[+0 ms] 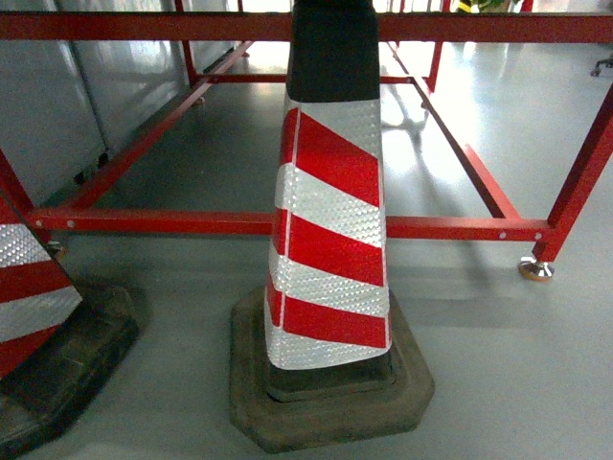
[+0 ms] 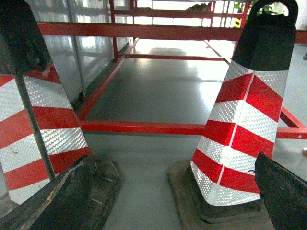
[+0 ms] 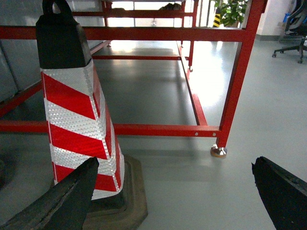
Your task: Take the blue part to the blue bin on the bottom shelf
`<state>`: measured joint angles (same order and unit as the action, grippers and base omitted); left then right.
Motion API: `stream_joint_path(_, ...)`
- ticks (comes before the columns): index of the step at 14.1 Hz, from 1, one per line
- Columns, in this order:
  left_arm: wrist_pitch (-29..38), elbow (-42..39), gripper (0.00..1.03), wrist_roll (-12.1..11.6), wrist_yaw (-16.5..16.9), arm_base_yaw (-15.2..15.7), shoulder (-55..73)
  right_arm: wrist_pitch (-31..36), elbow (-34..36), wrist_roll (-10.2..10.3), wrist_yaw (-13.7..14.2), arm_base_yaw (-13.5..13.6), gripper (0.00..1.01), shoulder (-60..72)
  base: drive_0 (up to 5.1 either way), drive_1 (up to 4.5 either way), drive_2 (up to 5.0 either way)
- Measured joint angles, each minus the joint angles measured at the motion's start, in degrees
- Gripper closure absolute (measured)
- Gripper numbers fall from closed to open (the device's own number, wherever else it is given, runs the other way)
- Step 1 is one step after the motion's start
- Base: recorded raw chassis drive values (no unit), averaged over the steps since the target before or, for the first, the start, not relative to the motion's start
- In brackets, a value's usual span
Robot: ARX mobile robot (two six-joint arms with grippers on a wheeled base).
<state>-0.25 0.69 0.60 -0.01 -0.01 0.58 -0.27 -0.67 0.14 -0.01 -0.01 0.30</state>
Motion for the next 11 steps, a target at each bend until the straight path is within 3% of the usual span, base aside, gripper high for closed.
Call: stream_joint_path(11, 0.00, 0.00, 0.05, 0.00, 0.00, 0.00, 0.00, 0.00, 0.00, 0.00, 0.00, 0.00, 0.03, 0.00, 0.0, 0.00, 0.0)
